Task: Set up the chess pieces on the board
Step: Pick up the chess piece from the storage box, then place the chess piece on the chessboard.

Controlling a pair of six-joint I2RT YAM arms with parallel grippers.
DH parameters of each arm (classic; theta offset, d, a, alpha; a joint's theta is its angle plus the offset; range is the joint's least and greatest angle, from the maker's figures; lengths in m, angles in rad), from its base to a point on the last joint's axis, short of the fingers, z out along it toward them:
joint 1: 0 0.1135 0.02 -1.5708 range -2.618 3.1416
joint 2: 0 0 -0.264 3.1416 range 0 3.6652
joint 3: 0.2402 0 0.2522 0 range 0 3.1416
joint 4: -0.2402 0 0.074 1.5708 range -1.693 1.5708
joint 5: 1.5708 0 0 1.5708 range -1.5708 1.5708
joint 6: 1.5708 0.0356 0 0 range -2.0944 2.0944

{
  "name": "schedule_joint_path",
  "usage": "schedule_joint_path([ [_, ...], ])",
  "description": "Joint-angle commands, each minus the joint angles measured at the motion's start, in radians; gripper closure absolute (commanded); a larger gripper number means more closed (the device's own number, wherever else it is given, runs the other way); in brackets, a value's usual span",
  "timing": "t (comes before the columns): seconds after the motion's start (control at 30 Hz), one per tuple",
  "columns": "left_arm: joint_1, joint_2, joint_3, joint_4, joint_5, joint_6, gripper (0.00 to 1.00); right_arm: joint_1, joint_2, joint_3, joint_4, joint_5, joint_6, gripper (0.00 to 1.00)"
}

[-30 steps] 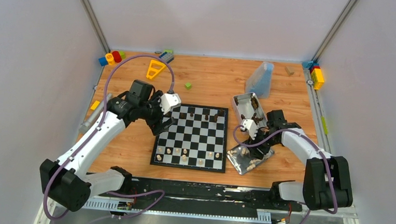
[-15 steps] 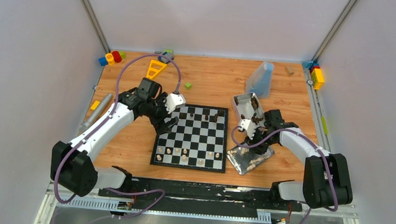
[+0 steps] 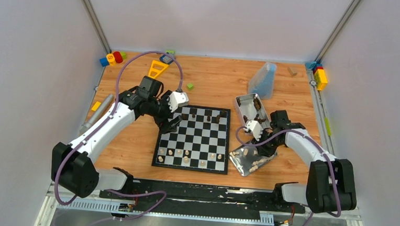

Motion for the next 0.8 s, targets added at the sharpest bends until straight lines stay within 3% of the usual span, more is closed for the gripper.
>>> schedule_joint_path([
  [0.0,-0.003,-0.052,-0.001,0.078,0.076,-0.007,0.02,-0.009,-0.041,0.102,-0.077,0.000,0.046,0.99],
  [0.33,-0.045,-0.138,-0.085,0.376,0.327,-0.037,0.11,0.081,0.038,0.445,-0.230,-0.322,0.268,0.97],
  [0.5,-0.149,-0.093,-0.030,0.465,0.337,-0.006,0.13,0.193,0.113,0.560,-0.230,-0.401,0.353,0.97],
  [0.77,-0.344,-0.008,0.060,0.398,0.216,0.196,0.14,0.280,0.210,0.678,-0.228,-0.546,0.417,0.97],
])
